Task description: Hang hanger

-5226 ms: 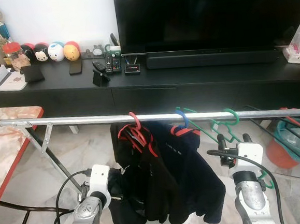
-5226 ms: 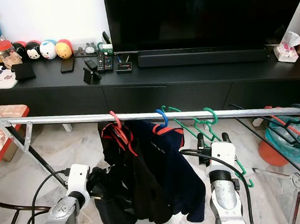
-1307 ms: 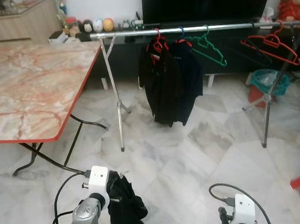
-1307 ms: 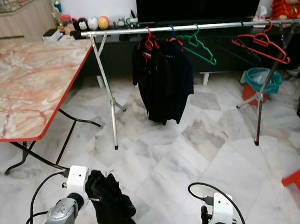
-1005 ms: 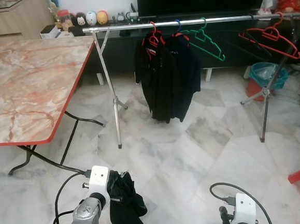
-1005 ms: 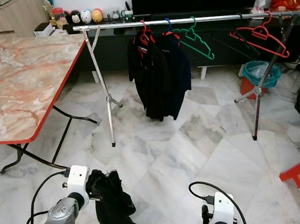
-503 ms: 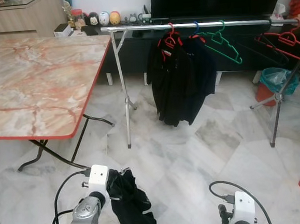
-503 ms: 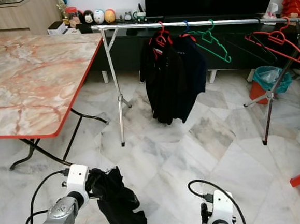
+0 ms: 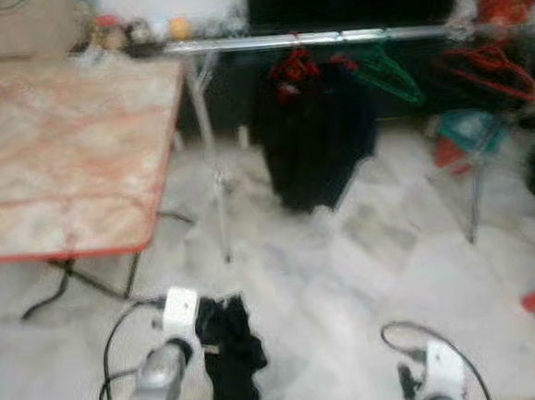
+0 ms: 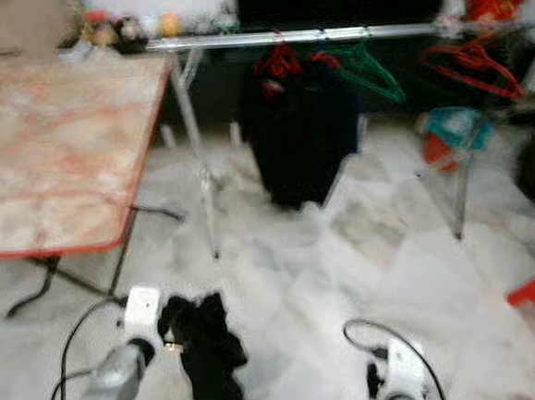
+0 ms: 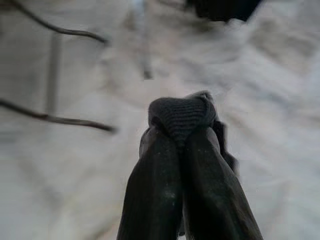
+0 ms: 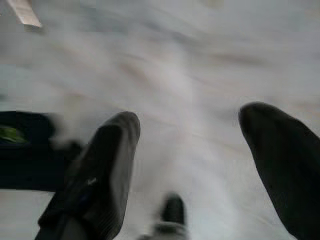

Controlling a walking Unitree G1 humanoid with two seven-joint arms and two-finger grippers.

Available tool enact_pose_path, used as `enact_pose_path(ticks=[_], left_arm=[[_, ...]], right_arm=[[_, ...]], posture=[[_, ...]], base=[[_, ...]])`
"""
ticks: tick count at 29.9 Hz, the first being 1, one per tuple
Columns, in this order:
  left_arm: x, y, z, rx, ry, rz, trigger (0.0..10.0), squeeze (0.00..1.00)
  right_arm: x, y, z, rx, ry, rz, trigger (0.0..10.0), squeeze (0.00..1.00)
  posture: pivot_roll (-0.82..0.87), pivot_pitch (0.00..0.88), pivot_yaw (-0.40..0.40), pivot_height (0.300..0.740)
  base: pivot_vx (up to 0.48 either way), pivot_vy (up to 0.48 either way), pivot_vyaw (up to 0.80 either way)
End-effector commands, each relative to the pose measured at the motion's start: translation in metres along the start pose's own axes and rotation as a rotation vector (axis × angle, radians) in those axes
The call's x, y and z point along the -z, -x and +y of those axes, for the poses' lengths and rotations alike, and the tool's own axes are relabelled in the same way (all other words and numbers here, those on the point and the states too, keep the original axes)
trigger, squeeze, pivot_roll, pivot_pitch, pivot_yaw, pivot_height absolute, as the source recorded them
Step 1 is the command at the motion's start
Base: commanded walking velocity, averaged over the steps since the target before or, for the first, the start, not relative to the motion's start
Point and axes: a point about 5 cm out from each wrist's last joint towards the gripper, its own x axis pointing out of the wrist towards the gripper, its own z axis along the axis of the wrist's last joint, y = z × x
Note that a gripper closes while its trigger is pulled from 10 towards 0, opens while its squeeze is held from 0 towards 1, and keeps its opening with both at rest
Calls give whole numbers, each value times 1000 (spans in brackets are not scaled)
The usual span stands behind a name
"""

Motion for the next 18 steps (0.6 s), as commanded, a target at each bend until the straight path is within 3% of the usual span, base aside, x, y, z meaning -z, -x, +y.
enact_pose_path(ticks=[1,18], left_arm=[[-9,-5,-7,11,10,-34,10000,0],[-9,-5,-7,9,10,-34,10000,0]], right_arm=[[3,1,-10,21,11,7,10000,0],[0,1,-8,4,34,-13,10000,0]], posture=[[88,0,-6,740],[90,0,-7,740]], base=[[0,424,0],[0,429,0]])
